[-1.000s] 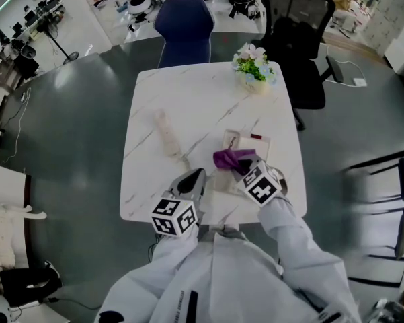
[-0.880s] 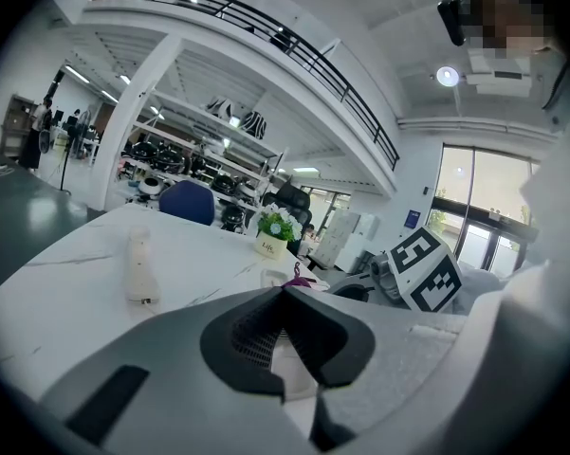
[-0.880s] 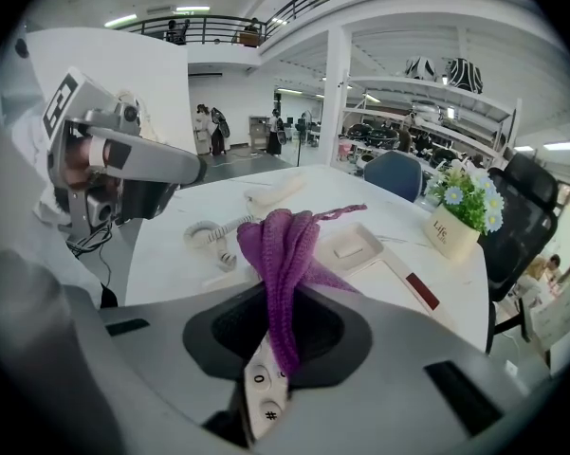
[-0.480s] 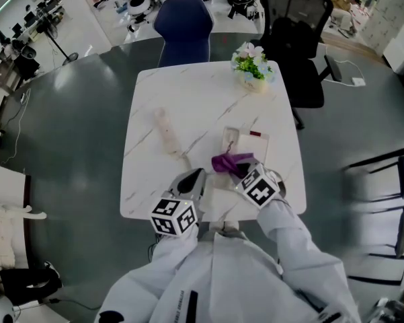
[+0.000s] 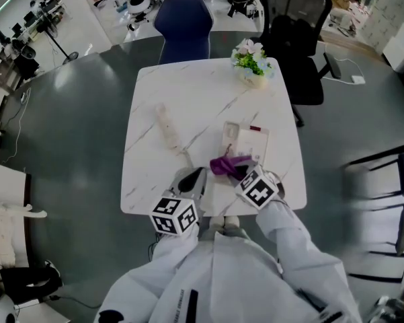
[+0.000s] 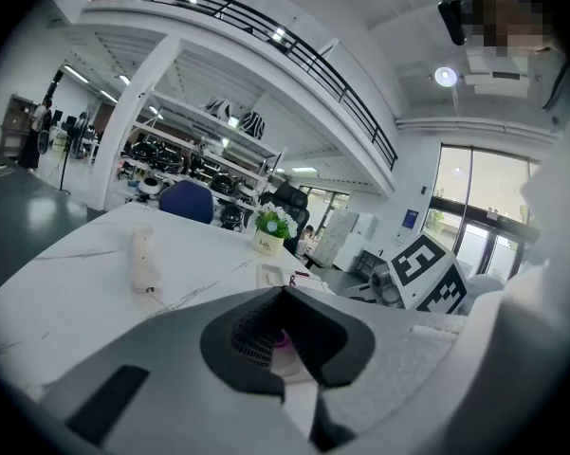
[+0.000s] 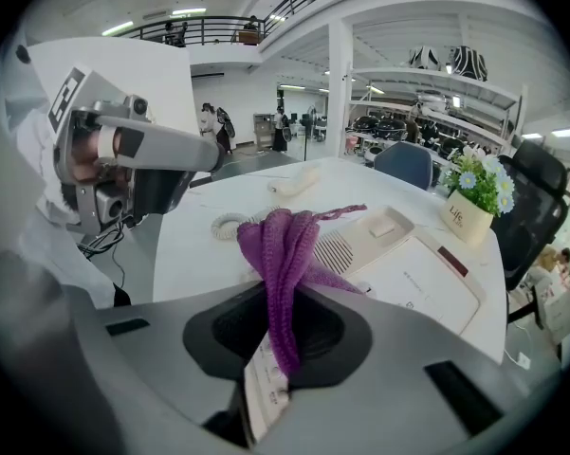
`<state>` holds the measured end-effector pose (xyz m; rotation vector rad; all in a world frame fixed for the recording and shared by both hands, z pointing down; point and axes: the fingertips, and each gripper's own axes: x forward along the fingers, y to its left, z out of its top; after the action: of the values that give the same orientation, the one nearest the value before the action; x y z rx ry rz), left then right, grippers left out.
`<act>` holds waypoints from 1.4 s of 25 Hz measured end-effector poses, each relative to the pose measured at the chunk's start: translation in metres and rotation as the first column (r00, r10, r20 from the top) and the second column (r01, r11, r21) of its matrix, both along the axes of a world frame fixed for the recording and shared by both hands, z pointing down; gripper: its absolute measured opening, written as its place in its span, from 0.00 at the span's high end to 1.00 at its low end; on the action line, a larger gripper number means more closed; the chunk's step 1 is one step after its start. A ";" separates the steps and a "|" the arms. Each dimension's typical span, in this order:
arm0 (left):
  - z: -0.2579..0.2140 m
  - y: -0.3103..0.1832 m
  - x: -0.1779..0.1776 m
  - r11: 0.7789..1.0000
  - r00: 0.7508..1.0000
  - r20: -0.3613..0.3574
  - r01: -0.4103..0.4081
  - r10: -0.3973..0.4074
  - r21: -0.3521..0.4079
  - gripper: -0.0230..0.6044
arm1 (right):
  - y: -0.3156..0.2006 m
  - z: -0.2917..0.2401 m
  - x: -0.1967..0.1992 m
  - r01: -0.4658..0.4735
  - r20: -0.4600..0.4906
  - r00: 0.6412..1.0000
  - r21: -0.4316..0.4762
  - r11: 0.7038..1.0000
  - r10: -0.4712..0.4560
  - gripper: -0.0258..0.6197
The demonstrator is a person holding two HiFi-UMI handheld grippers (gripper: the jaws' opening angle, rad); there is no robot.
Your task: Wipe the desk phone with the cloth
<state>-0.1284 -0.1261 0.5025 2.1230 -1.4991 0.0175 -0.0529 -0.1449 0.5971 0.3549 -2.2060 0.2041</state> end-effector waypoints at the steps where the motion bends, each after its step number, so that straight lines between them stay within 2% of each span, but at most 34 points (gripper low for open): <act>1: 0.000 0.001 0.000 1.000 1.000 0.000 0.000 0.000 0.000 0.97 | 0.002 0.001 0.000 0.001 0.000 1.000 -0.005 1.000 -0.001 0.90; 18: -0.001 0.016 0.004 1.000 1.000 0.002 0.004 -0.004 0.002 0.97 | 0.036 0.010 0.003 0.037 -0.010 0.999 -0.078 0.996 -0.038 0.90; 22: -0.002 0.020 0.003 1.000 1.000 0.003 0.006 -0.006 0.006 0.97 | 0.035 0.009 0.002 0.039 -0.016 0.999 -0.049 0.998 -0.040 0.90; 28: -0.003 0.022 0.003 1.000 1.000 0.010 0.013 -0.013 0.012 0.97 | 0.049 0.014 0.003 0.053 -0.011 0.998 -0.107 0.993 -0.055 0.90; 31: -0.008 0.022 0.000 1.000 1.000 0.016 0.018 -0.018 0.022 0.97 | 0.052 0.008 0.002 0.050 0.023 0.999 -0.136 0.989 -0.048 0.90; 35: -0.018 0.020 -0.004 0.998 0.999 0.027 0.031 -0.032 0.057 0.97 | 0.044 -0.011 0.002 0.007 0.147 0.989 -0.173 0.985 0.018 0.90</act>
<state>-0.1325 -0.1057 0.4845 2.1513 -1.5664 -0.0064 -0.0511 -0.1011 0.5856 0.2562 -2.3125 0.4350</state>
